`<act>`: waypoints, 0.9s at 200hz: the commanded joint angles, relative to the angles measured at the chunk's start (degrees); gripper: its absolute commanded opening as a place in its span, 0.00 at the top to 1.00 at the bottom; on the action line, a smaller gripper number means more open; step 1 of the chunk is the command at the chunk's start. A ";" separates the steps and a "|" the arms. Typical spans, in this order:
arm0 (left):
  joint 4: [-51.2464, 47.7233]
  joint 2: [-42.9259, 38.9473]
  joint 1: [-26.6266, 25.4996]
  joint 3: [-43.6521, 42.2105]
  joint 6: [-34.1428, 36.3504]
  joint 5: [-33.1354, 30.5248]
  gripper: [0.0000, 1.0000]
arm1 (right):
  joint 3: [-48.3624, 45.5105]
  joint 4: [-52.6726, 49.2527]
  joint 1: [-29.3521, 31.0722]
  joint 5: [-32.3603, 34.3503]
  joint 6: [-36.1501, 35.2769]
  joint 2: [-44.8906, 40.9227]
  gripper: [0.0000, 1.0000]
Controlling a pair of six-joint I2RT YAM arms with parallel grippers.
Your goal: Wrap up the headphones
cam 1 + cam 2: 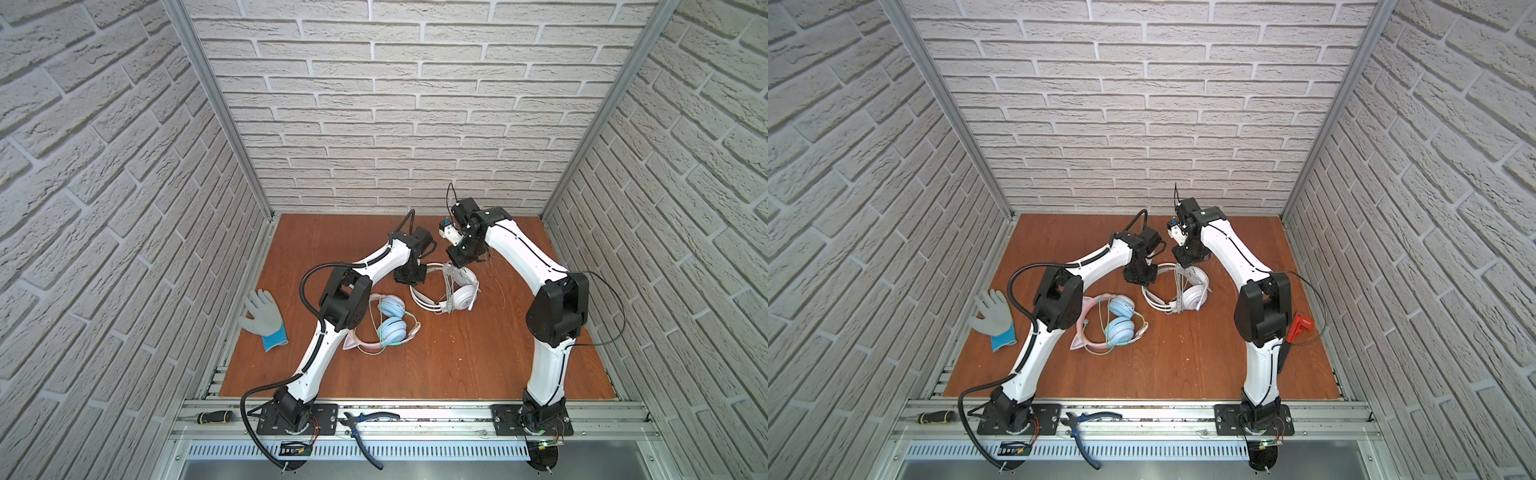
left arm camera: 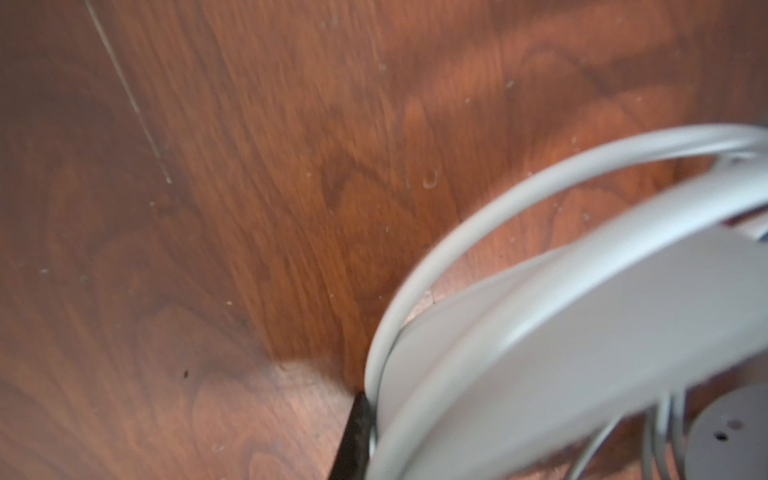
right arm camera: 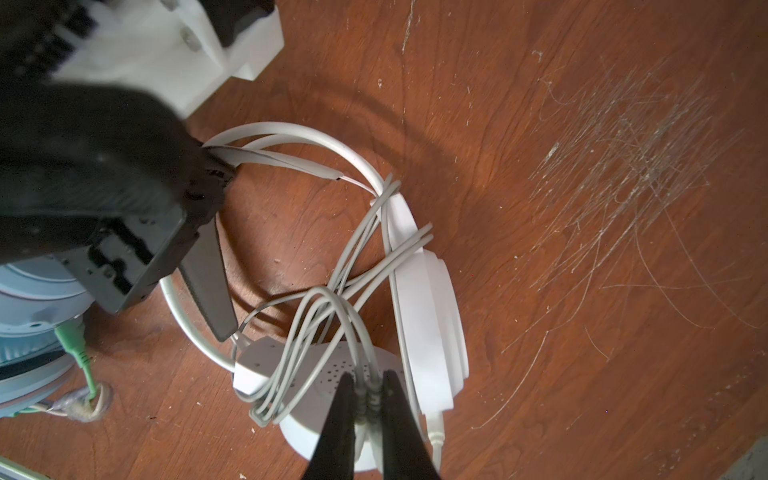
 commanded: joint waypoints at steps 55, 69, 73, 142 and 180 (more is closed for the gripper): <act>-1.10 2.15 -0.66 1.13 1.20 1.97 0.89 | 7.22 3.82 -0.85 -3.15 -0.93 8.05 0.95; -1.55 2.41 -0.64 1.70 1.38 2.28 0.86 | 8.47 3.03 -0.85 -4.50 -0.94 9.15 0.95; -1.66 2.46 -0.64 1.83 1.45 2.28 0.85 | 8.67 2.80 -0.84 -4.85 -0.94 9.42 0.95; -2.54 3.35 -0.53 3.05 1.47 2.36 0.79 | 9.18 0.84 -0.76 -11.02 -0.88 12.03 0.95; -3.05 3.50 -0.60 3.73 1.56 2.37 0.78 | 7.94 1.29 -0.50 -12.71 0.28 12.70 0.95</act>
